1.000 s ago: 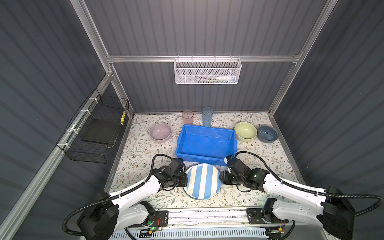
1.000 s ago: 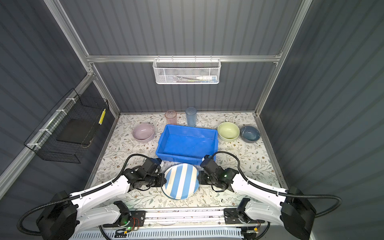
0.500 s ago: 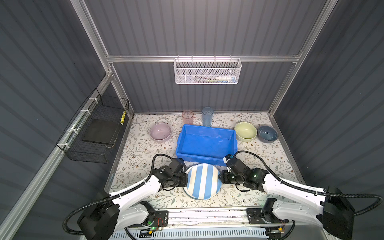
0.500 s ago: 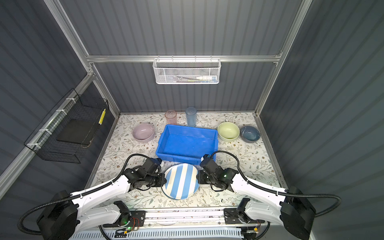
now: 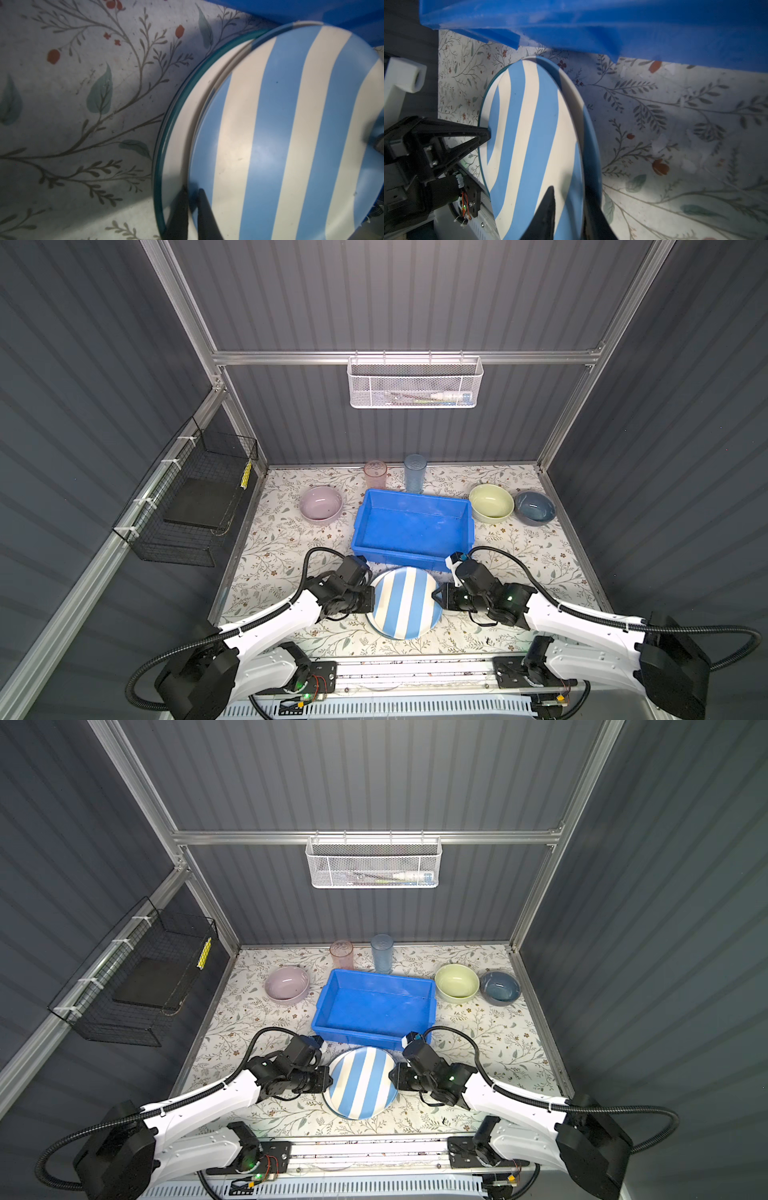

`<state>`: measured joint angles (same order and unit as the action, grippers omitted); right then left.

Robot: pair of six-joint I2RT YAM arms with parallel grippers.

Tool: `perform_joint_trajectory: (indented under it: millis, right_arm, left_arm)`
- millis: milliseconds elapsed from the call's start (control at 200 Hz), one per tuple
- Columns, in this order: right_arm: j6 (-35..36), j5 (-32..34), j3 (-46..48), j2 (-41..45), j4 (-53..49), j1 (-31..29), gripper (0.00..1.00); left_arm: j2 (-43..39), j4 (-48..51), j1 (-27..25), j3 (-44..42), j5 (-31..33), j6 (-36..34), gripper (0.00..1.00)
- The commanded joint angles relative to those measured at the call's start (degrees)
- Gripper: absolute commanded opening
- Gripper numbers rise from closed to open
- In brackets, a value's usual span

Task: Place the mixed dishes into the plastic bin
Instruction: 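Pinch the top striped plate rim with right gripper while left holds stack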

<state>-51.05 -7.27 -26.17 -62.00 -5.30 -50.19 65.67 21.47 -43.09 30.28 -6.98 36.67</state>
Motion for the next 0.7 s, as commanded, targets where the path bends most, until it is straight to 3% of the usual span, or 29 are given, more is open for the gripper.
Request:
perform_joint_trajectory:
  millis: [0, 265, 695]
  right_arm:
    - [-1.1, -6.2, 1.9, 2.0, 9.6, -0.3, 0.26]
    - [0.1, -7.4, 2.0, 2.9, 14.6, -0.3, 0.23]
    - [1.5, -3.9, -0.9, 5.1, 6.9, -0.3, 0.01]
  left_arm:
    - [1.4, 3.5, -0.2, -1.2, 1.5, -1.1, 0.11]
    - [1.2, 3.1, -0.2, -0.9, 1.4, -0.7, 0.11]
    - [-4.8, 11.0, -0.2, 3.1, 5.8, -2.5, 0.14]
